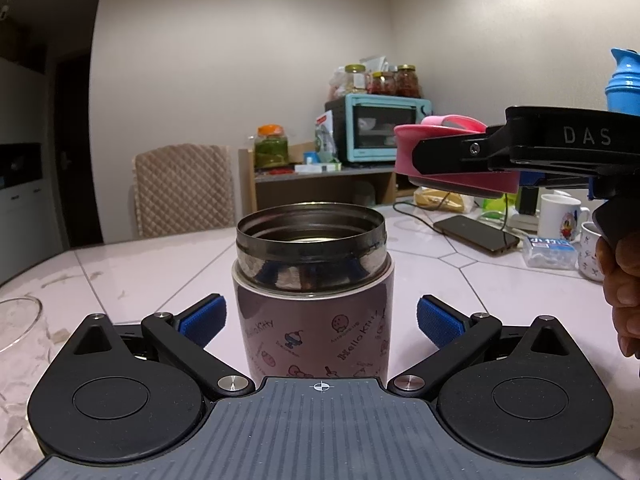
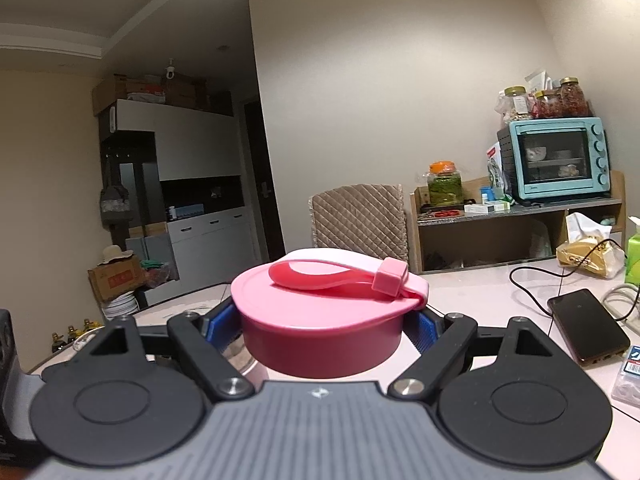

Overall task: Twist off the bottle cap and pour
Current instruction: 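Carry the pink cap away from the bottle mouth with the right gripper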

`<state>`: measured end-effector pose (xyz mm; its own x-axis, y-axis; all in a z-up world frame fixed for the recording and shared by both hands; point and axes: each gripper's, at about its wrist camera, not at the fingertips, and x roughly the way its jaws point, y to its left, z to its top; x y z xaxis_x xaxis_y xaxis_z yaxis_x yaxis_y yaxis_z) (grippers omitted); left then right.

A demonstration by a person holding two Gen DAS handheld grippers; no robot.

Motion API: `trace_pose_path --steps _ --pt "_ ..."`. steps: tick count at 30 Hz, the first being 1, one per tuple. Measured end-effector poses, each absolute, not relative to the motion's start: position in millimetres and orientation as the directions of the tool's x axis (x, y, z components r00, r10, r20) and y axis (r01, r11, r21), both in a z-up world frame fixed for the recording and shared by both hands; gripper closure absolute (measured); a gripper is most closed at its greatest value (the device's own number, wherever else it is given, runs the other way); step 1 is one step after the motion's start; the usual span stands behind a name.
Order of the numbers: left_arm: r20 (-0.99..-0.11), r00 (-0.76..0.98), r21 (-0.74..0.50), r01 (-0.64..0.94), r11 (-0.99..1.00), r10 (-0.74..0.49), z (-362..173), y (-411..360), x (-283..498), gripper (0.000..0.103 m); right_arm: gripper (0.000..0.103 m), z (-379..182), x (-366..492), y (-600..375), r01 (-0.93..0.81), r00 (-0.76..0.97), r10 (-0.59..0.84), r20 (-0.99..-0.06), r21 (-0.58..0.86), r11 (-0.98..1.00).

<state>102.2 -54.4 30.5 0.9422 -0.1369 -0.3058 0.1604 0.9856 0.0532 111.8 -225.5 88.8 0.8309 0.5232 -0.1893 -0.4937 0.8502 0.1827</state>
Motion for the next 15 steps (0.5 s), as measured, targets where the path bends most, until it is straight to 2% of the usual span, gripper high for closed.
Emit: trace_pose_path --steps 15 --pt "-0.311 0.939 0.049 0.172 0.984 -0.149 30.8 -56.4 101.5 0.0 0.018 84.3 107.5 -226.5 -0.47 0.84 0.503 -0.203 0.192 0.862"
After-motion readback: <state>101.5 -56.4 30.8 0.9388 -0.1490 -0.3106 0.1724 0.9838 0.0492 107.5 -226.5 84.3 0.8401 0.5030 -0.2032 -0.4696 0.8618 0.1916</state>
